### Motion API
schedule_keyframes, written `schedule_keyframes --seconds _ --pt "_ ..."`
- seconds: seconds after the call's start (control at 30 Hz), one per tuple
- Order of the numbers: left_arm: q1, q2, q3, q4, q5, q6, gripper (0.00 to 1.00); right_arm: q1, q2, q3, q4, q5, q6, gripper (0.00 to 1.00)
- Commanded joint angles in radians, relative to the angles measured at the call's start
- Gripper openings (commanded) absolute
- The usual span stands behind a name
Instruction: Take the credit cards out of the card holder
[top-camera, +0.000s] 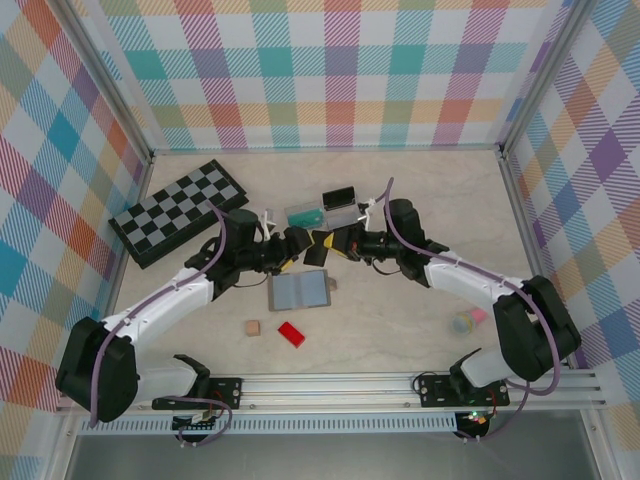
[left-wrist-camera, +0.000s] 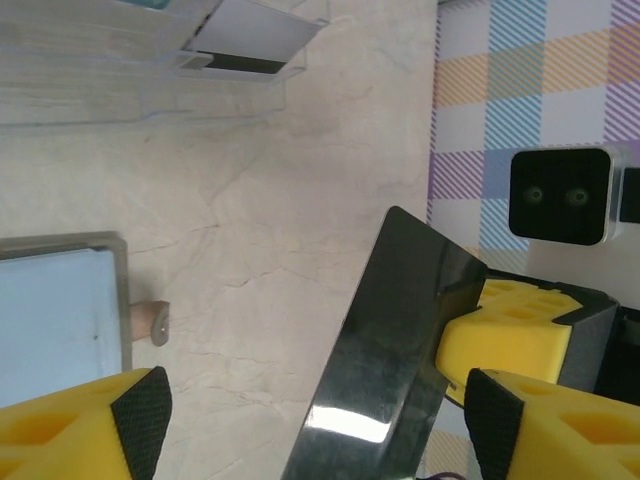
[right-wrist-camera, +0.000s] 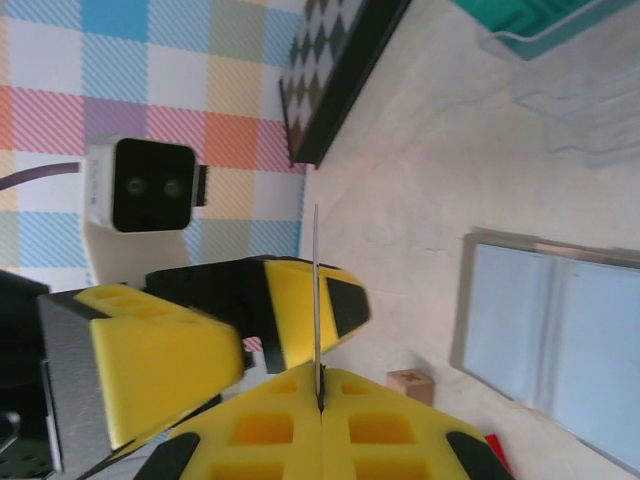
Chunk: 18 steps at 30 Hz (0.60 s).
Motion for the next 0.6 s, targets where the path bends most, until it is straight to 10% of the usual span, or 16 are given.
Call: schedule_keyframes --seconds 0.0,0.57 --pt "-0.004 0.023 -0.031 0.11 0.061 -0.053 0.73 -0.006 0.031 0.031 0.103 -0.064 0.051 0.0" --pt "-0.004 0.021 -0.085 0.333 0.133 -0.113 0.23 -0.042 0.036 0.004 0.083 -0.055 0.057 0.0"
